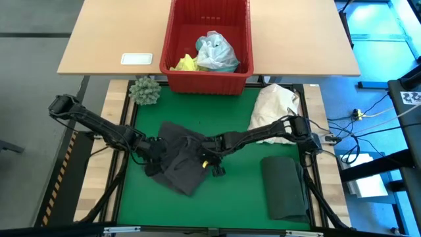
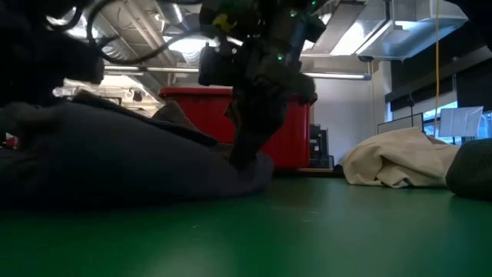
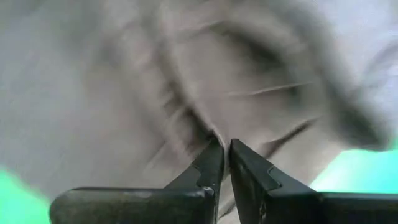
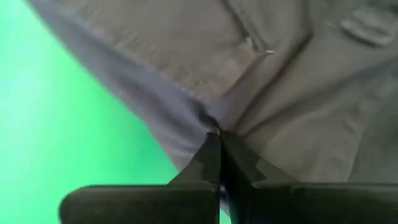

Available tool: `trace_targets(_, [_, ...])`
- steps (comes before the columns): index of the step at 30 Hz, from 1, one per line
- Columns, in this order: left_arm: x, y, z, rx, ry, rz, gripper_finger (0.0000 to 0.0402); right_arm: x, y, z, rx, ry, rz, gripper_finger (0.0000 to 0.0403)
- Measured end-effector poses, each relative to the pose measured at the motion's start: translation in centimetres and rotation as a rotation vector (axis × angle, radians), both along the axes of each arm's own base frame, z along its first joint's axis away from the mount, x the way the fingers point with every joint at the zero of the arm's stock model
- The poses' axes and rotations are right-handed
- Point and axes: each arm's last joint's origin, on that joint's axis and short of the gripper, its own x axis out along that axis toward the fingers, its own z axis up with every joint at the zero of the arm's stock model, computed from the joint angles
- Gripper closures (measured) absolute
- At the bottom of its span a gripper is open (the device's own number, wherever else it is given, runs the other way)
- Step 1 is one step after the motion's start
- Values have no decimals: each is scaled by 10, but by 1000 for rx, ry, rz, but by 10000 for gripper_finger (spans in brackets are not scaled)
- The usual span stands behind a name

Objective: Fold Laundry from Bin
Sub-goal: Fold the gray short

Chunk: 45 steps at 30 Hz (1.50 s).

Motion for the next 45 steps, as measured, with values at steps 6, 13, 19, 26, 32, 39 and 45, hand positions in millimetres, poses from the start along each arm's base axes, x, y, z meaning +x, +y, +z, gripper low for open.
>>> trace_targets(6, [17,-8,15,-51,-223,-122,374,5,-34,0,-46,-21,-91,389])
trace_targets(13, [21,-4,49,129,-190,-92,374,0,-62,5,-57,11,-143,387])
trace_targets(19, [14,2,66,239,-104,-15,374,-3,-64,18,-64,-15,-128,387])
trace_targets(26, [13,-5,63,189,-101,-90,358,-7,-58,40,-67,-80,-117,386])
trace_targets(32, [10,-9,62,211,-98,-87,302,-4,-56,46,-38,-127,-106,386])
trace_targets(39, [-6,-1,45,274,97,80,267,-5,-22,47,12,-142,-4,386])
trace_targets(45, [-19,1,11,187,243,160,274,-9,15,48,36,-146,113,386])
